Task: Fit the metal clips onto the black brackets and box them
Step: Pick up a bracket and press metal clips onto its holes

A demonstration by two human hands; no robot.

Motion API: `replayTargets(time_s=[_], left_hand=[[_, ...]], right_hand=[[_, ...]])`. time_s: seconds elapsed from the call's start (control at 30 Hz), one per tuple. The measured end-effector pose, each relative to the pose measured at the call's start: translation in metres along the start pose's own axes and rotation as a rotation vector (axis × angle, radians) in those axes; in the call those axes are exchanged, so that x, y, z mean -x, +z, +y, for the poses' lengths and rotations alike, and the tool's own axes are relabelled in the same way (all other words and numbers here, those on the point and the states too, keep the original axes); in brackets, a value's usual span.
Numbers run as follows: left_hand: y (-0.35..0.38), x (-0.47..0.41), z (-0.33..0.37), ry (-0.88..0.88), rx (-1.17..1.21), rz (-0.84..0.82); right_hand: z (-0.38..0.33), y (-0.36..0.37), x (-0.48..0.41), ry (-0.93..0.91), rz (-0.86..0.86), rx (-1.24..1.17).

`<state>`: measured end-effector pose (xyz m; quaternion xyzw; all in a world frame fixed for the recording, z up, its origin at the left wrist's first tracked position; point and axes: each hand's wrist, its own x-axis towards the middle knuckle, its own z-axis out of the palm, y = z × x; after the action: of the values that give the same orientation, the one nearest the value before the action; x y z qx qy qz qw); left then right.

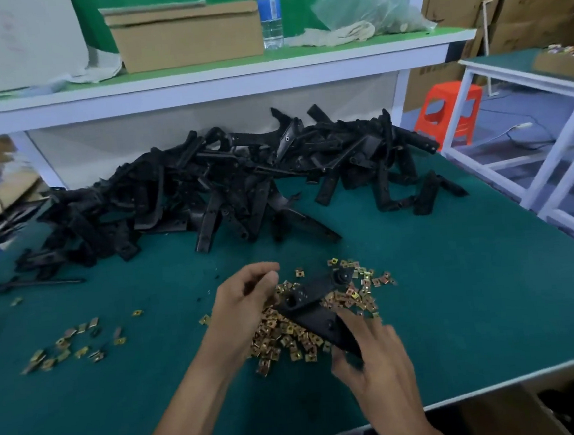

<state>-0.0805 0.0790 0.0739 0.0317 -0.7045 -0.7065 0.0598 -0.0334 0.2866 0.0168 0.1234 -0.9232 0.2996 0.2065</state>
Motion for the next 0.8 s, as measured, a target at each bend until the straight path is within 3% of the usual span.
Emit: replayTargets(time_s=[0.13, 0.8], left_hand=[[-0.005, 0.017, 0.008, -0.034, 0.015, -0.016], [-0.025, 0.032, 0.029, -0.112, -0.16, -0.061]], right_hand=[[-0.002, 0.005, 0.007, -0.06, 0.034, 0.103], [-0.003, 0.004, 0.008, -0.095, 0.074, 0.092]])
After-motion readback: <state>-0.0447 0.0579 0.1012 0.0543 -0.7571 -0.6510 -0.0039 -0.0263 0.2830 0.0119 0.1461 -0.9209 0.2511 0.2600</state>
